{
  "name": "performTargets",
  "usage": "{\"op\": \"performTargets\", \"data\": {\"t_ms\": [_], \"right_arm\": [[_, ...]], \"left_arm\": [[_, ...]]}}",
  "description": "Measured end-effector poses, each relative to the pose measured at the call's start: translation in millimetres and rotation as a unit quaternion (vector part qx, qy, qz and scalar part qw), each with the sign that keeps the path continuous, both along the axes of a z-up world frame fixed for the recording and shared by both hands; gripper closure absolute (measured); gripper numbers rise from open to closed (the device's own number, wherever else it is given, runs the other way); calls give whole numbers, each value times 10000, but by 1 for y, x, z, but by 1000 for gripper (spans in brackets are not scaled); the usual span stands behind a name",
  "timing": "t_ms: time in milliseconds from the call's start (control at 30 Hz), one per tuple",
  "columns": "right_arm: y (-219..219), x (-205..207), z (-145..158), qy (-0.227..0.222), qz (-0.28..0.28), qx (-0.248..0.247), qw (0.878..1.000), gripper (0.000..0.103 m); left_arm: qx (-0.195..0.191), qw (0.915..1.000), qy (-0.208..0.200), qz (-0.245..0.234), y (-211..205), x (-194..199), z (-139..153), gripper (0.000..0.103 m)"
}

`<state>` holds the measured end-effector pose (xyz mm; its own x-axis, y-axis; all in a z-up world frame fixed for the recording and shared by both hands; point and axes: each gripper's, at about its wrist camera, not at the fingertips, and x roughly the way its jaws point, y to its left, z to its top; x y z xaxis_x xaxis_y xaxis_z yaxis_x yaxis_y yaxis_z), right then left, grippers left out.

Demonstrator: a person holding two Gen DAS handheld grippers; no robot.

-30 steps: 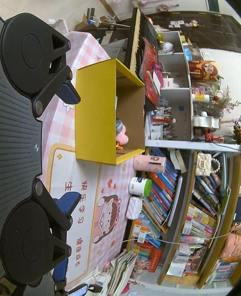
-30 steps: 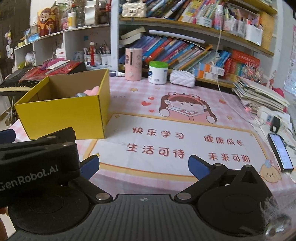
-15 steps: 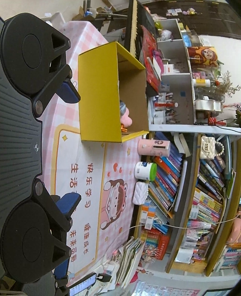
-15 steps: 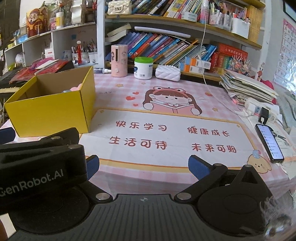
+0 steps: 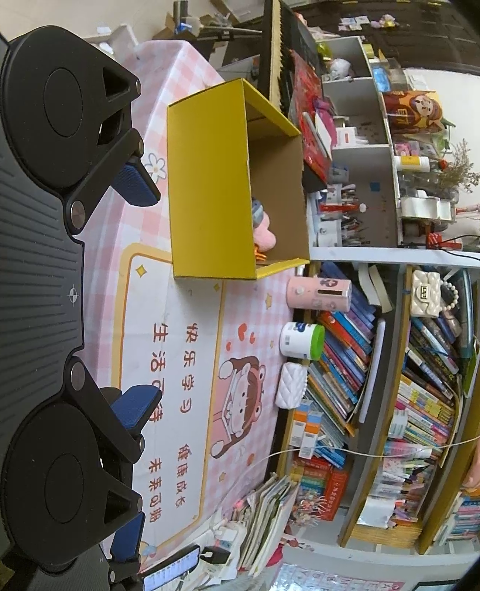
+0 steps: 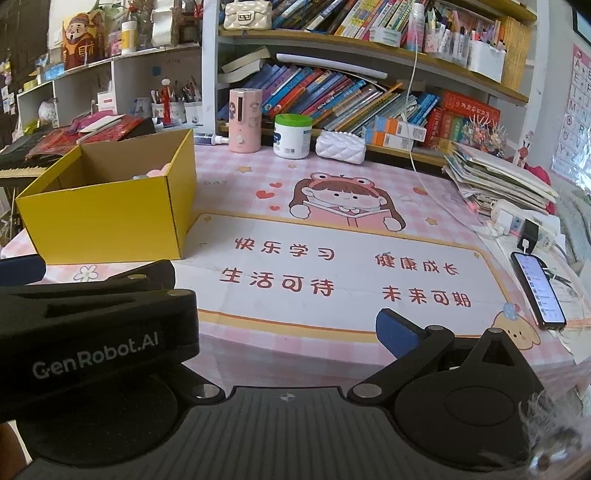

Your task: Organize objects

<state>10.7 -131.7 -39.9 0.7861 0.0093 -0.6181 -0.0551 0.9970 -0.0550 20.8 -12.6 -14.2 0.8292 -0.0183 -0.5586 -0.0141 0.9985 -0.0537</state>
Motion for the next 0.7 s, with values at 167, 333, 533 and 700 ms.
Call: {"op": "performTargets", "data": {"t_ms": [167,333,533,700], "right_arm": [[-2,-1,0,14,-14,5,10000,0],[-7,-2,-1,35,-50,17,10000,0],[-9,-4,-1,58,-64,25,10000,0],[-9,-4,-2,65,-65,25,10000,0]], "left_arm": [[20,10000,-1,-8,-4,-1,1,0],[48,10000,7,-28,-7,-1,1,0],[56,10000,16,-29,-9,-1,1,0],[62,10000,25,-30,-10,-2,0,0]]}}
